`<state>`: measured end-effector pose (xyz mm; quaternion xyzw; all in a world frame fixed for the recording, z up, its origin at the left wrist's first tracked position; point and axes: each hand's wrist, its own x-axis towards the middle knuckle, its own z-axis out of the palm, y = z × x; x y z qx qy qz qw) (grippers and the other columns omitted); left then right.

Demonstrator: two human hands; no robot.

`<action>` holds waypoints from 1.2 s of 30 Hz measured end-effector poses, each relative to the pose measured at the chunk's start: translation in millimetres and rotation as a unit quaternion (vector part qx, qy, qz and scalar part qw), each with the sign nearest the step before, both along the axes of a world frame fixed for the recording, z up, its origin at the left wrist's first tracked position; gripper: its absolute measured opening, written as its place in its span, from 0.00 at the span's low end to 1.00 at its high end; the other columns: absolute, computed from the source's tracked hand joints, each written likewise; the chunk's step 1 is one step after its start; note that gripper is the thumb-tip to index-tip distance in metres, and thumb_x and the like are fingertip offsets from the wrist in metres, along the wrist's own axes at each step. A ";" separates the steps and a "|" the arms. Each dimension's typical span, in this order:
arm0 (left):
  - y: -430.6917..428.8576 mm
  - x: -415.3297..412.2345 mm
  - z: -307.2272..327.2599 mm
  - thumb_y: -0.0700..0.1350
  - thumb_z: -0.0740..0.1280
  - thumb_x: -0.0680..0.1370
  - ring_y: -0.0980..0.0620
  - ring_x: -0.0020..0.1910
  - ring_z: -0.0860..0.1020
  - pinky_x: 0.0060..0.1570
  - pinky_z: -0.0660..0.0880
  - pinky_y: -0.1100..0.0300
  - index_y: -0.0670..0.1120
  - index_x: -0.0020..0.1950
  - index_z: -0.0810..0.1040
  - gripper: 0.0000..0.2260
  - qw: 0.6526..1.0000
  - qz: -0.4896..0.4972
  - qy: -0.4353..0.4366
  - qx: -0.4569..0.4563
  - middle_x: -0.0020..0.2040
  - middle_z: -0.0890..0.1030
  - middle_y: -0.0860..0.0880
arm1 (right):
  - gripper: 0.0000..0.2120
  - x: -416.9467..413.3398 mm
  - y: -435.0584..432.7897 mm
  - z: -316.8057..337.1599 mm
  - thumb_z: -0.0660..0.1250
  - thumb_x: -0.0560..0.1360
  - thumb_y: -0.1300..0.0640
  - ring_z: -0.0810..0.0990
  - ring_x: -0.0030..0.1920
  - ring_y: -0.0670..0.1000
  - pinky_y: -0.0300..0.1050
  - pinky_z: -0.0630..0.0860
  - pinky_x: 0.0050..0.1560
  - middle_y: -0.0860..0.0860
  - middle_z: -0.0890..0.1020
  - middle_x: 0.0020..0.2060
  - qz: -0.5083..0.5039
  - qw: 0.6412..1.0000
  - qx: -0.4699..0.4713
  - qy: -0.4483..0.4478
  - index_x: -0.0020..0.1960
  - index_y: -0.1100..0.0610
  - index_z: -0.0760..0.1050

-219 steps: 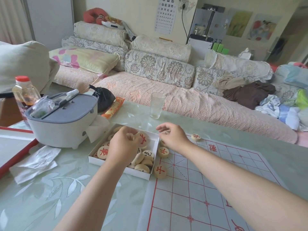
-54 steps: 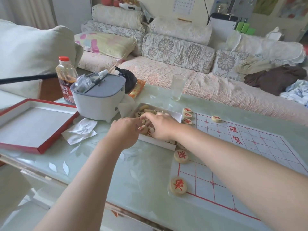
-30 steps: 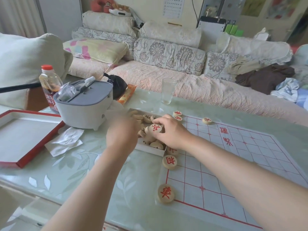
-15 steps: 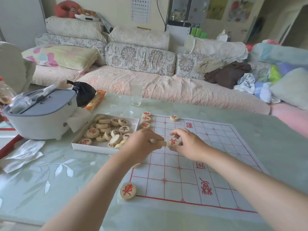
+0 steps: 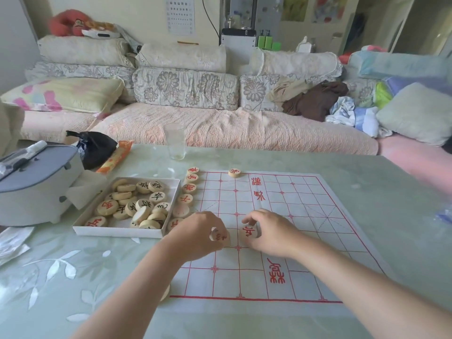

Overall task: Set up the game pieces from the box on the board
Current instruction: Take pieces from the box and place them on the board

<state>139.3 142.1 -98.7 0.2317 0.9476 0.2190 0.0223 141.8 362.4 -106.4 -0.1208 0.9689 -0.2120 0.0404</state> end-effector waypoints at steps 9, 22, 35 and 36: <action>-0.8 -14.1 4.1 0.51 0.70 0.73 0.55 0.49 0.77 0.45 0.75 0.63 0.55 0.52 0.80 0.08 0.999 -0.013 -0.020 -0.029 0.50 0.80 0.57 | 0.13 -34.4 -11.1 -1.5 0.66 0.74 0.40 0.77 0.46 0.44 0.42 0.71 0.41 0.40 0.76 0.51 -0.087 0.994 -0.059 0.028 0.54 0.44 0.71; -1.7 -37.3 3.3 0.53 0.68 0.73 0.57 0.53 0.74 0.55 0.75 0.59 0.57 0.65 0.74 0.20 0.996 -0.012 -0.086 -0.013 0.58 0.77 0.59 | 0.11 -141.7 -28.5 -11.4 0.68 0.74 0.43 0.77 0.56 0.51 0.44 0.71 0.49 0.44 0.79 0.55 -0.151 0.984 -0.017 0.088 0.53 0.47 0.75; 1.5 -32.6 2.3 0.52 0.78 0.67 0.51 0.49 0.75 0.43 0.77 0.58 0.55 0.57 0.72 0.23 0.994 0.020 -0.102 -0.043 0.53 0.75 0.52 | 0.06 -91.6 -33.4 -5.9 0.66 0.76 0.57 0.78 0.44 0.44 0.42 0.72 0.48 0.43 0.80 0.46 -0.052 0.992 -0.096 0.057 0.47 0.47 0.79; 2.5 -32.6 2.6 0.51 0.78 0.66 0.51 0.46 0.76 0.39 0.76 0.58 0.53 0.56 0.71 0.24 0.994 0.038 -0.103 -0.020 0.52 0.76 0.52 | 0.06 -82.9 -38.1 -2.0 0.66 0.75 0.58 0.78 0.40 0.44 0.42 0.73 0.45 0.44 0.82 0.42 -0.051 0.989 -0.139 0.018 0.46 0.49 0.80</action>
